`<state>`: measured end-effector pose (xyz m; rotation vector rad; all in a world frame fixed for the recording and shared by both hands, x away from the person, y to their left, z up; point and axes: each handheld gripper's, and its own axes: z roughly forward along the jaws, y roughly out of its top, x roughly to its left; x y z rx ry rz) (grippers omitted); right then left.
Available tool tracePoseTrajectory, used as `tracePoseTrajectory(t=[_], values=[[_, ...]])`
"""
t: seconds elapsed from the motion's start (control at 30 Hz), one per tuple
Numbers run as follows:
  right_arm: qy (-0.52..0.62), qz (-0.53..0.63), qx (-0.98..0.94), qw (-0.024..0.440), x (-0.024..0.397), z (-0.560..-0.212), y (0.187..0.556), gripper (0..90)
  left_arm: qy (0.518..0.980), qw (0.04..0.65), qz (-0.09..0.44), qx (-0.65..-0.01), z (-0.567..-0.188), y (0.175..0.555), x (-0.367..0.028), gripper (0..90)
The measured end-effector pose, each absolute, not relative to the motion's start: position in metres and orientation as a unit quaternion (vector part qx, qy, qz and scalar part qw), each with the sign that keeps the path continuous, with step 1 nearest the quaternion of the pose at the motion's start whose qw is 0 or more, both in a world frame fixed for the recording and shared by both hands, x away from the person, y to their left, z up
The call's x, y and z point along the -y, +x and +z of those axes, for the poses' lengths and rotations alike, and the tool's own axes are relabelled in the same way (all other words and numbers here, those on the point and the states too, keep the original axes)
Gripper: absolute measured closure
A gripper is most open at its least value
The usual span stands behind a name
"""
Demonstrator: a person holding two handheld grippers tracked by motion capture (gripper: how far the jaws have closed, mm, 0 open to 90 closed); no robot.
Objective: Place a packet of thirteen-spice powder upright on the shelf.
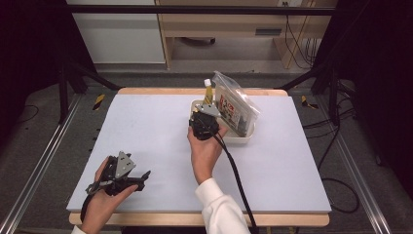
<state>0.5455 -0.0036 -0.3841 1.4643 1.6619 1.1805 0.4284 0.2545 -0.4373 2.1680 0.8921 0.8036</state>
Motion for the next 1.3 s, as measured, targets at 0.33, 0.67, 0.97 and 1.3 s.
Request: tracePoseTrajectory(t=[0.33, 0.67, 0.97, 1.3], values=[[0.543, 0.443, -0.646, 0.301, 0.001, -0.391, 0.552, 63.6, 0.829, 0.321, 0.306, -0.34, -0.438, 0.428, -0.255, 12.3], [0.501, 0.475, -0.656, 0.304, 0.009, -0.379, 0.534, 52.8, 0.827, 0.322, 0.31, -0.341, -0.438, 0.429, -0.254, 12.2], [0.479, 0.489, -0.674, 0.279, 0.019, -0.374, 0.515, 42.2, 0.829, 0.315, 0.31, -0.343, -0.439, 0.43, -0.256, 10.7], [0.432, 0.49, -0.71, 0.263, 0.025, -0.362, 0.495, 25.3, 0.826, 0.323, 0.3, -0.351, -0.441, 0.431, -0.257, 7.0]])
